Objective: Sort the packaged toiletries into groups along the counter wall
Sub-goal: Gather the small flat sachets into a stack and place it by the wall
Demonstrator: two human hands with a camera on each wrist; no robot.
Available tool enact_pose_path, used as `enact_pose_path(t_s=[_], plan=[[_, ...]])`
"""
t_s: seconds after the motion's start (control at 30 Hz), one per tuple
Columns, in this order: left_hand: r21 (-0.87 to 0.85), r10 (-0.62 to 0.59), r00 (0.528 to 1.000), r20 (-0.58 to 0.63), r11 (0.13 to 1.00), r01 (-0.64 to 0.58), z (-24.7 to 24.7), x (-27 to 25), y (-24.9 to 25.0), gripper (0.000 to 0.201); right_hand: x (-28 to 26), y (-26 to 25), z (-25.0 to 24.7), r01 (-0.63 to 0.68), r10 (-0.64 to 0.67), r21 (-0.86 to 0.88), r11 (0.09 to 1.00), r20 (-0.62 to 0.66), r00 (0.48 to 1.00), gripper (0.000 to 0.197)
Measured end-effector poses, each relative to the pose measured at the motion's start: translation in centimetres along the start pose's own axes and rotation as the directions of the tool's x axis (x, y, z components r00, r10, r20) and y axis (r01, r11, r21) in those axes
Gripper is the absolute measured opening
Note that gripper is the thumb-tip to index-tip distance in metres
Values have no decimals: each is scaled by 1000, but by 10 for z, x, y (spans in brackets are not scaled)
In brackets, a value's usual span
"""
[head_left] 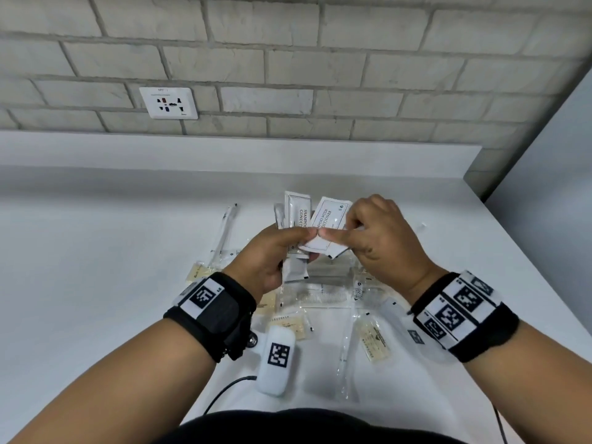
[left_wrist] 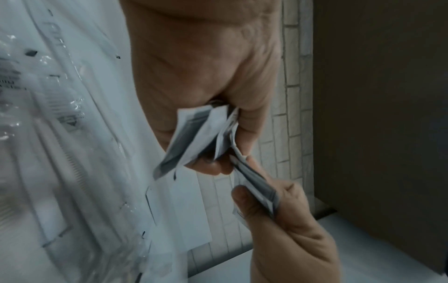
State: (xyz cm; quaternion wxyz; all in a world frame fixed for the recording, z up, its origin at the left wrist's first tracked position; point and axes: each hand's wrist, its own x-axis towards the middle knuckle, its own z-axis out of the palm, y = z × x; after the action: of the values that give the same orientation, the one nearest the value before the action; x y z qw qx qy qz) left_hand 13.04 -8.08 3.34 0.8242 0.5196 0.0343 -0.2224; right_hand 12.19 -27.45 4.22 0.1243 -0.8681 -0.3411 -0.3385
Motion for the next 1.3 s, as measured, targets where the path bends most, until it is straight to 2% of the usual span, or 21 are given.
enact_pose_path(t_s=[0.1, 0.17, 0.2, 0.27, 0.33, 0.4, 0.47, 0.53, 0.63, 0.7, 0.77, 0.83, 0.87, 0.9, 0.97, 1.0, 1.07, 1.1, 1.17, 1.23, 1.3], plan=[[17, 50, 999, 3, 999, -50, 1, 0, -4, 16, -19, 5, 10, -79, 86, 97, 992, -69, 994, 41], [-2, 87, 996, -36, 996, -87, -1, 2, -5, 24, -29, 4, 14, -244, 256, 234, 941, -23, 966, 49], [-15, 108, 993, -51, 994, -109, -2, 3, -6, 26, -32, 4, 12, -384, 391, 312, 869, 44, 919, 47], [-14, 152, 986, -73, 988, -154, -5, 5, -6, 28, -33, 2, 4, -677, 642, 380, 630, 236, 729, 26], [29, 177, 979, -100, 984, -175, -6, 7, -8, 28, -31, 2, -4, -802, 755, 448, 394, 339, 561, 9], [80, 172, 979, -109, 983, -164, -6, 7, -10, 30, -22, 3, -12, -778, 772, 588, 223, 381, 509, 14], [148, 140, 986, -85, 981, -127, -5, 6, -10, 36, -7, 8, -18, -733, 741, 666, 137, 422, 522, 17], [221, 87, 996, -25, 972, -79, -4, 8, -7, 41, 8, 17, -20, -759, 665, 641, 118, 517, 540, 16], [212, 73, 996, 54, 974, -82, 0, 9, -3, 43, 21, 17, -18, -836, 534, 549, -23, 713, 454, 14], [147, 82, 994, 69, 985, -91, -1, 10, -2, 41, 22, 10, -12, -774, 579, 610, -169, 697, 423, 14], [132, 97, 994, 43, 986, -102, -5, 8, -2, 24, 16, 6, -4, -654, 667, 694, -300, 643, 376, 14], [147, 110, 994, 5, 983, -110, -10, 6, -4, 12, 3, 0, 4, -637, 675, 685, -352, 658, 334, 13], [157, 114, 993, -15, 981, -111, -12, 6, -4, 12, -4, -4, 6, -672, 659, 657, -341, 677, 327, 13], [168, 116, 993, -33, 980, -109, -14, 6, -4, 15, -12, -6, 8, -732, 660, 623, -276, 676, 327, 15], [212, 103, 994, -45, 973, -92, -18, 8, 0, 20, -15, -6, -1, -837, 710, 548, -16, 595, 376, 17], [238, 91, 995, -40, 968, -79, -19, 8, 2, 18, -12, -3, -10, -857, 740, 502, 119, 530, 413, 16], [286, 61, 998, -17, 957, -53, -20, 9, 6, 15, 0, 7, -29, -831, 750, 464, 306, 420, 511, 15], [298, 43, 999, 1, 954, -41, -19, 10, 7, 14, 9, 13, -37, -807, 710, 453, 378, 417, 567, 13], [293, 27, 998, 51, 955, -41, -15, 8, 7, 13, 28, 11, -49, -756, 562, 380, 533, 508, 653, 12], [258, 21, 995, 99, 965, -46, -11, 6, 4, 12, 39, 5, -45, -683, 401, 268, 679, 644, 651, 11], [204, 25, 992, 123, 978, -50, -8, 4, 1, 12, 41, -4, -34, -660, 350, 205, 722, 715, 605, 6]])
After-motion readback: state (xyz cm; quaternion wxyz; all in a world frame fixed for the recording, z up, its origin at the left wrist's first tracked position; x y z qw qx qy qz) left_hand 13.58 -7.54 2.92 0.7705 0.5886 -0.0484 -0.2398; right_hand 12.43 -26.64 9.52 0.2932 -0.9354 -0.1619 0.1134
